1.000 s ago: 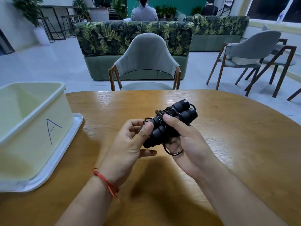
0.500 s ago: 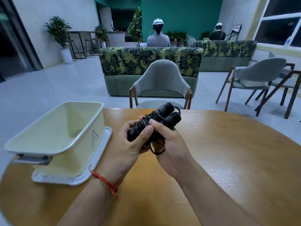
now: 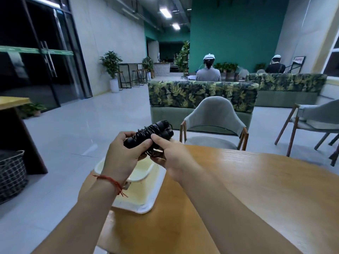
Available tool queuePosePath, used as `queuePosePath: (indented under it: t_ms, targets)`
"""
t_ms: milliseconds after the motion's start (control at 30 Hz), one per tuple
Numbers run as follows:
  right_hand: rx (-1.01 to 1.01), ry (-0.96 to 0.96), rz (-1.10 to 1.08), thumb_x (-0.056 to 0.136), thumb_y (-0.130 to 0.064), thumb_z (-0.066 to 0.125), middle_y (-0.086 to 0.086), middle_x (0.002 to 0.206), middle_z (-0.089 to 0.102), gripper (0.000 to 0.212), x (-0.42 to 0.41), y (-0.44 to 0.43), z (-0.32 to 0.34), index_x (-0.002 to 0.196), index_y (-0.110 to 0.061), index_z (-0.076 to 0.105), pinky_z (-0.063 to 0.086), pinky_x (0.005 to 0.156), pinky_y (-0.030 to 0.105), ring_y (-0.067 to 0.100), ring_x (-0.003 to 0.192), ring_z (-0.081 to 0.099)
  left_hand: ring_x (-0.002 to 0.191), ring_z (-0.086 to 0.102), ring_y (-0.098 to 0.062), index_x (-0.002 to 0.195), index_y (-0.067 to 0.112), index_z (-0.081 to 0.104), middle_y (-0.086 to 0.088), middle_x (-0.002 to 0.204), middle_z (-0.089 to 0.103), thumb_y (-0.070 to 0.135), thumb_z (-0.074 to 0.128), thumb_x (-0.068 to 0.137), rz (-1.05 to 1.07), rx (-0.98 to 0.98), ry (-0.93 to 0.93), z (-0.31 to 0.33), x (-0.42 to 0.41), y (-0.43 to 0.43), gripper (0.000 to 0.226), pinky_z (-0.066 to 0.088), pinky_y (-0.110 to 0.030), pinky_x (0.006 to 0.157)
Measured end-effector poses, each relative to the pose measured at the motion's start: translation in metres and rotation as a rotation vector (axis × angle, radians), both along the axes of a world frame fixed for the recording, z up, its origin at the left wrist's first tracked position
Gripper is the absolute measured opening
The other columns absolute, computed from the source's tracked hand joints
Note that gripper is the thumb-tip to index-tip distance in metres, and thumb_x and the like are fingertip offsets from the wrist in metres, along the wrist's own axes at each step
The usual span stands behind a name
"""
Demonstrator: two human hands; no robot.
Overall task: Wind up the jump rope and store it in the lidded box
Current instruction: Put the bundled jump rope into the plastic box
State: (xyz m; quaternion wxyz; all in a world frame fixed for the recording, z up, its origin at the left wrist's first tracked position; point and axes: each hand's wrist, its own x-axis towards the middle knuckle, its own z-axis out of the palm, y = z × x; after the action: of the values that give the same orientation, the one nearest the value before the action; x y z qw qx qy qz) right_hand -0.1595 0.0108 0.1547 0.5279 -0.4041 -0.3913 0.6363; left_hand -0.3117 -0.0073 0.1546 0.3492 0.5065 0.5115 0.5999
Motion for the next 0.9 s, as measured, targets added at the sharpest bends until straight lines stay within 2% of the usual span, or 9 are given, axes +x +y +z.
queuePosePath:
  t_ms: [167, 300, 400, 500, 567, 667, 767, 833, 900]
  targets:
    - [-0.023, -0.186, -0.037, 0.100, -0.020, 0.080, 0.017, 0.120, 0.083, 0.014, -0.024, 0.047, -0.008, 0.110, -0.010, 0.077, 0.066, 0.084, 0.036, 0.028, 0.091, 0.078, 0.092, 0.080, -0.026, 0.110, 0.020, 0.063, -0.009, 0.108, 0.079, 0.051, 0.094, 0.075, 0.031, -0.130, 0.247, -0.009, -0.027, 0.034, 0.056, 0.065, -0.046, 0.083]
    - [-0.042, -0.414, -0.014, 0.097, -0.019, 0.084, 0.019, 0.124, 0.079, 0.032, -0.030, 0.090, -0.009, 0.123, -0.002, 0.074, 0.067, 0.069, 0.030, 0.031, 0.105, 0.081, 0.096, 0.071, -0.016, 0.112, 0.021, 0.066, 0.004, 0.102, 0.076, 0.063, 0.070, 0.095, 0.008, -0.242, 0.572, -0.015, -0.051, 0.057, 0.046, 0.048, -0.032, 0.072]
    - [-0.072, -0.663, 0.068, 0.095, -0.022, 0.087, 0.017, 0.125, 0.076, 0.041, -0.035, 0.116, -0.009, 0.126, -0.002, 0.070, 0.070, 0.085, 0.040, 0.032, 0.106, 0.079, 0.116, 0.063, -0.029, 0.126, 0.016, 0.067, -0.006, 0.125, 0.072, 0.048, 0.046, 0.110, 0.187, -0.247, 0.733, -0.026, -0.074, 0.077, 0.041, 0.048, -0.040, 0.088]
    - [-0.111, -0.909, 0.204, 0.101, -0.021, 0.080, 0.013, 0.112, 0.070, 0.032, -0.048, 0.128, -0.009, 0.119, 0.000, 0.063, 0.068, 0.083, 0.039, 0.031, 0.093, 0.076, 0.134, 0.058, -0.038, 0.150, 0.015, 0.053, -0.016, 0.147, 0.064, 0.029, 0.039, 0.112, 0.206, -0.339, 0.894, -0.042, -0.089, 0.093, 0.043, 0.049, -0.047, 0.104]
    - [-0.125, -1.110, 0.322, 0.107, -0.023, 0.072, 0.015, 0.107, 0.068, 0.027, -0.062, 0.132, -0.009, 0.120, -0.003, 0.059, 0.066, 0.080, 0.038, 0.032, 0.085, 0.076, 0.121, 0.064, -0.039, 0.154, 0.016, 0.045, -0.017, 0.139, 0.068, 0.022, 0.037, 0.109, 0.160, -0.401, 0.962, -0.050, -0.092, 0.099, 0.046, 0.053, -0.046, 0.099]
    - [-0.164, -1.295, 0.485, 0.111, -0.020, 0.065, 0.024, 0.131, 0.074, 0.037, -0.085, 0.141, -0.021, 0.136, 0.007, 0.061, 0.062, 0.105, 0.044, 0.040, 0.117, 0.078, 0.101, 0.064, -0.037, 0.153, 0.015, 0.045, -0.016, 0.124, 0.070, 0.008, 0.039, 0.099, 0.157, -0.413, 1.036, -0.058, -0.094, 0.106, 0.055, 0.055, -0.043, 0.089]
    - [-0.201, -1.426, 0.634, 0.113, -0.019, 0.061, 0.028, 0.148, 0.068, 0.044, -0.098, 0.143, -0.036, 0.147, 0.009, 0.058, 0.054, 0.116, 0.050, 0.044, 0.135, 0.070, 0.097, 0.060, -0.035, 0.153, 0.014, 0.045, -0.013, 0.116, 0.067, 0.005, 0.039, 0.097, 0.173, -0.408, 1.105, -0.062, -0.096, 0.110, 0.057, 0.053, -0.042, 0.086]
    - [-0.086, -1.577, 0.715, 0.115, -0.018, 0.056, 0.023, 0.139, 0.071, 0.035, -0.103, 0.143, -0.046, 0.136, 0.007, 0.067, 0.052, 0.116, 0.045, 0.041, 0.132, 0.069, 0.095, 0.058, -0.035, 0.152, 0.014, 0.045, -0.008, 0.108, 0.060, 0.003, 0.039, 0.097, 0.175, -0.401, 1.139, -0.065, -0.096, 0.112, 0.056, 0.048, -0.040, 0.081]
    - [0.106, -1.784, 0.702, 0.115, -0.019, 0.050, 0.016, 0.109, 0.070, 0.031, -0.105, 0.142, -0.051, 0.098, -0.002, 0.069, 0.054, 0.101, 0.041, 0.037, 0.110, 0.072, 0.094, 0.055, -0.033, 0.150, 0.014, 0.046, -0.006, 0.107, 0.056, 0.003, 0.040, 0.097, 0.177, -0.398, 1.154, -0.066, -0.094, 0.113, 0.054, 0.044, -0.039, 0.081]
